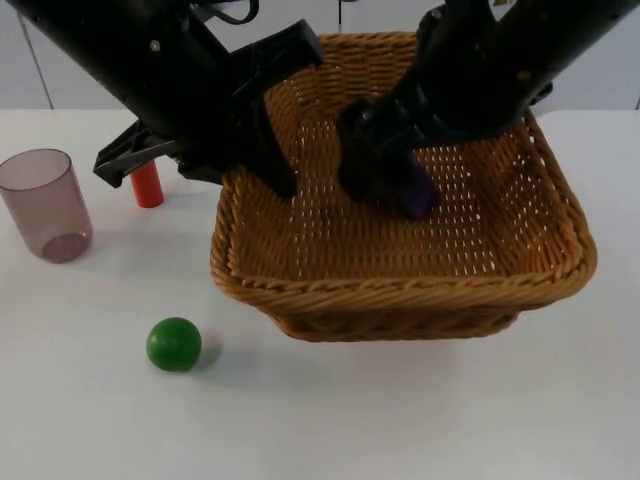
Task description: Pick up the basket with the left hand and place the triangular block into the basket with the right hand.
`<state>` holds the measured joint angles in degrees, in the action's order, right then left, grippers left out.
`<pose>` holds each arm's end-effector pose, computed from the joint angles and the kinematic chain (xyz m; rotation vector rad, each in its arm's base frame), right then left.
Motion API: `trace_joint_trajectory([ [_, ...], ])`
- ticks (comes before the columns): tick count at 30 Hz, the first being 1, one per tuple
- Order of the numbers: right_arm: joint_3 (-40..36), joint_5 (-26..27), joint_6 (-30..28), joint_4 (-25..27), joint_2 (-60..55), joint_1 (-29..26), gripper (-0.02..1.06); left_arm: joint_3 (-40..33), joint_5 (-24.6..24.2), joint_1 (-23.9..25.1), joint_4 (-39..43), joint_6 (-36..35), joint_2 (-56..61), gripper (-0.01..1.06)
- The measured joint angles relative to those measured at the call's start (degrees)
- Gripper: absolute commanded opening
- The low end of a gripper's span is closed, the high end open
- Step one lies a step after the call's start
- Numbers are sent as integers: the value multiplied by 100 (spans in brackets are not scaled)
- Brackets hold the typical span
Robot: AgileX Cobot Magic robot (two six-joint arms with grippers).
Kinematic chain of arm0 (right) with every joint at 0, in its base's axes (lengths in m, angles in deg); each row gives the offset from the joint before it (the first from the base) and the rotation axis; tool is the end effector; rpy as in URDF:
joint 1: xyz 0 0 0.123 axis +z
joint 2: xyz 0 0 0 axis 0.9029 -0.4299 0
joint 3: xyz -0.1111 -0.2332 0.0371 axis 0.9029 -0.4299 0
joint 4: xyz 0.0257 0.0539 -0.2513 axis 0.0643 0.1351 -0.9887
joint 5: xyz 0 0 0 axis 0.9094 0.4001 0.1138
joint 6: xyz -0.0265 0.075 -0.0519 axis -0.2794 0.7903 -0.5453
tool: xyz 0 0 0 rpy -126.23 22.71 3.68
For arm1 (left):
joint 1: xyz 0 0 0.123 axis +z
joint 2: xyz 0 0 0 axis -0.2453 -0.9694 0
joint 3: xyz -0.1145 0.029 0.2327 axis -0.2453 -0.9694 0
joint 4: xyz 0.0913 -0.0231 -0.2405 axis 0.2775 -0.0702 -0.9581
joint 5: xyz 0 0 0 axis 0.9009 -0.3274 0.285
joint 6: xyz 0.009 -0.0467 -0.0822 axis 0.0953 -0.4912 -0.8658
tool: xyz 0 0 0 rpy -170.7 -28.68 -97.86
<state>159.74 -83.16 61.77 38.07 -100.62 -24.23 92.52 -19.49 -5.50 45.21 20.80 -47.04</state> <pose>0.3009 0.2421 0.2160 -0.8800 2.3484 0.1381 0.3242 -0.1624 0.1888 -0.0362 2.8428 -0.8613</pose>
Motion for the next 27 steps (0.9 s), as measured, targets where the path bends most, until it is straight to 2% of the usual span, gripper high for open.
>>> trace_joint_trajectory([
  [10,0,198,12,-9,370,0,105,0,0,0,0,0,0,0],
  [15,0,220,111,-9,1129,-322,105,0,0,0,0,0,0,0],
  [19,0,174,256,-9,1948,-1123,105,0,13,0,0,0,0,0],
  [20,0,174,256,-9,1948,-1123,105,0,13,0,0,0,0,0],
  [21,0,117,264,-9,2206,-1351,105,0,37,0,0,0,0,0],
  [24,0,-211,283,-9,2766,-1891,105,0,243,0,-10,41,-10,0],
  [27,0,-513,207,-48,3123,-2152,105,0,376,0,-21,180,-79,0],
])
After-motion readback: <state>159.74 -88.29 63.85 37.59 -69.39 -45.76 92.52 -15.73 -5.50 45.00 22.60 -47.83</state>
